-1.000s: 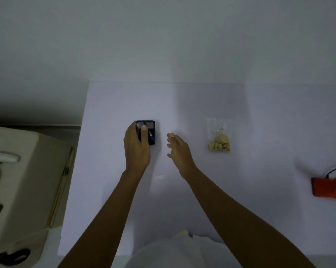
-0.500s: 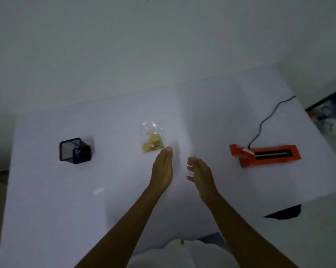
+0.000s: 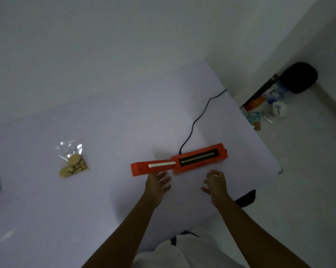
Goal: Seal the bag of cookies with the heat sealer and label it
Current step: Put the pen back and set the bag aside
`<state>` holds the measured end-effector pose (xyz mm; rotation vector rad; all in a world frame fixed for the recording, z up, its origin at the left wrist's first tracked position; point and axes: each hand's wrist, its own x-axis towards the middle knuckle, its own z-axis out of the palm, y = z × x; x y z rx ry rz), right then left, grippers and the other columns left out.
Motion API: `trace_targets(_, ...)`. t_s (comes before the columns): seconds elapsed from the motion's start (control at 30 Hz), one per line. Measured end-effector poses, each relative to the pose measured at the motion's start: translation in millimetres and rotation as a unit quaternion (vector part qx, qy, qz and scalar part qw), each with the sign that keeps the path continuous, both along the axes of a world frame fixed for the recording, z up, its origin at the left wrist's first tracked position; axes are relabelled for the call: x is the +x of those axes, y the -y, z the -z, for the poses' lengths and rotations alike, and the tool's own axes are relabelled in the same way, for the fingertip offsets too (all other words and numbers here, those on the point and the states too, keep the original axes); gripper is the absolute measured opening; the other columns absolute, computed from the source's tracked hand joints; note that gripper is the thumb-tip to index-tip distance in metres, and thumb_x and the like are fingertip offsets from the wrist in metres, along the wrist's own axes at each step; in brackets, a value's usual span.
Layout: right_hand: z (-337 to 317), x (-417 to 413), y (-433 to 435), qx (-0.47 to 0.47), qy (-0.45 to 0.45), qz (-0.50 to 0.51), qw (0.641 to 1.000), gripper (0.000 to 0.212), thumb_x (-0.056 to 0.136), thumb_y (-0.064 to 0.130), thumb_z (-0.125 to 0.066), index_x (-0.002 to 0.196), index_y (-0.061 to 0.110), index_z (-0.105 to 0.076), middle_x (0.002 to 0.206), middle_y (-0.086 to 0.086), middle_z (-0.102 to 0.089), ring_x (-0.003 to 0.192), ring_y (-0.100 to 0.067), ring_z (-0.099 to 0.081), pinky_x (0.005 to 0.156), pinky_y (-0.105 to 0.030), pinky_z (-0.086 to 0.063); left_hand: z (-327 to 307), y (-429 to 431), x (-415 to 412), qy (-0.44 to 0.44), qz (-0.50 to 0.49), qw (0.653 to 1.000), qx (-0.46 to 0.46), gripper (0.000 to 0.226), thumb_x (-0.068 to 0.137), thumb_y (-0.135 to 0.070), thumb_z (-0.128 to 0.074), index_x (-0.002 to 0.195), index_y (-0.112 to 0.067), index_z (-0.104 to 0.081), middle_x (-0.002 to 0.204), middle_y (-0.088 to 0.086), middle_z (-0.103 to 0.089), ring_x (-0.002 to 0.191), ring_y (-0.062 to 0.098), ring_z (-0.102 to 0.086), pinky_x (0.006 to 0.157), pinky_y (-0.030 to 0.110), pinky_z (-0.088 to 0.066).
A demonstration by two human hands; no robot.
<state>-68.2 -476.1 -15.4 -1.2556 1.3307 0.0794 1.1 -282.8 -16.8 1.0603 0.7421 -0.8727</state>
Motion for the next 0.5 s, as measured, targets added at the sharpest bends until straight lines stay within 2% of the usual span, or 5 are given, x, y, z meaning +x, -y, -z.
trace_targets(0.13, 7, 15, 48, -0.047, 0.011, 0.065, 0.997, 0.026, 0.103, 0.035, -0.038, 0.122, 0.021, -0.047, 0.100, -0.010, -0.053, 0.090, -0.027, -0.054, 0.071, -0.042, -0.056, 5, 30, 4, -0.009, -0.011, 1.000, 0.000, 0.057, 0.096, -0.058, -0.037, 0.131, -0.016, -0.053, 0.130, 0.015, -0.058, 0.111, 0.040, -0.059, 0.085, 0.052, -0.052)
trace_targets(0.2, 11, 24, 66, -0.049, 0.016, 0.052, 0.997, 0.033, 0.101, 0.045, -0.038, 0.128, 0.027, -0.047, 0.113, -0.008, -0.054, 0.099, -0.029, -0.055, 0.074, -0.044, -0.058, 8, 40, 5, -0.013, -0.021, 1.000, 0.001, 0.069, 0.092, -0.068, -0.031, 0.134, -0.018, -0.052, 0.129, 0.013, -0.059, 0.110, 0.040, -0.060, 0.084, 0.053, -0.053)
trace_targets(0.3, 16, 38, 83, -0.042, 0.022, 0.002, 0.999, 0.043, 0.100, 0.051, -0.036, 0.138, 0.031, -0.043, 0.131, -0.006, -0.053, 0.114, -0.032, -0.057, 0.074, -0.044, -0.059, 14, 47, 6, -0.015, -0.041, 0.999, -0.001, 0.073, 0.089, -0.072, -0.029, 0.137, -0.020, -0.050, 0.131, 0.011, -0.059, 0.109, 0.040, -0.062, 0.085, 0.055, -0.054)
trace_targets(0.4, 17, 52, 92, -0.048, 0.027, -0.049, 0.997, 0.046, 0.101, 0.050, -0.038, 0.141, 0.029, -0.042, 0.130, -0.006, -0.056, 0.112, -0.030, -0.058, 0.077, -0.044, -0.059, 16, 51, 10, -0.010, -0.051, 0.999, -0.010, 0.069, 0.090, -0.069, -0.031, 0.136, -0.021, -0.050, 0.134, 0.011, -0.057, 0.110, 0.039, -0.062, 0.090, 0.055, -0.052)
trace_targets(0.5, 20, 65, 96, -0.064, 0.025, -0.085, 0.994, 0.038, 0.099, 0.048, -0.045, 0.132, 0.027, -0.049, 0.127, -0.009, -0.057, 0.110, -0.029, -0.059, 0.075, -0.043, -0.059, 14, 51, 20, 0.014, -0.056, 0.998, -0.003, 0.041, 0.097, -0.056, -0.037, 0.121, -0.030, -0.056, 0.133, 0.011, -0.058, 0.109, 0.039, -0.062, 0.093, 0.054, -0.050)
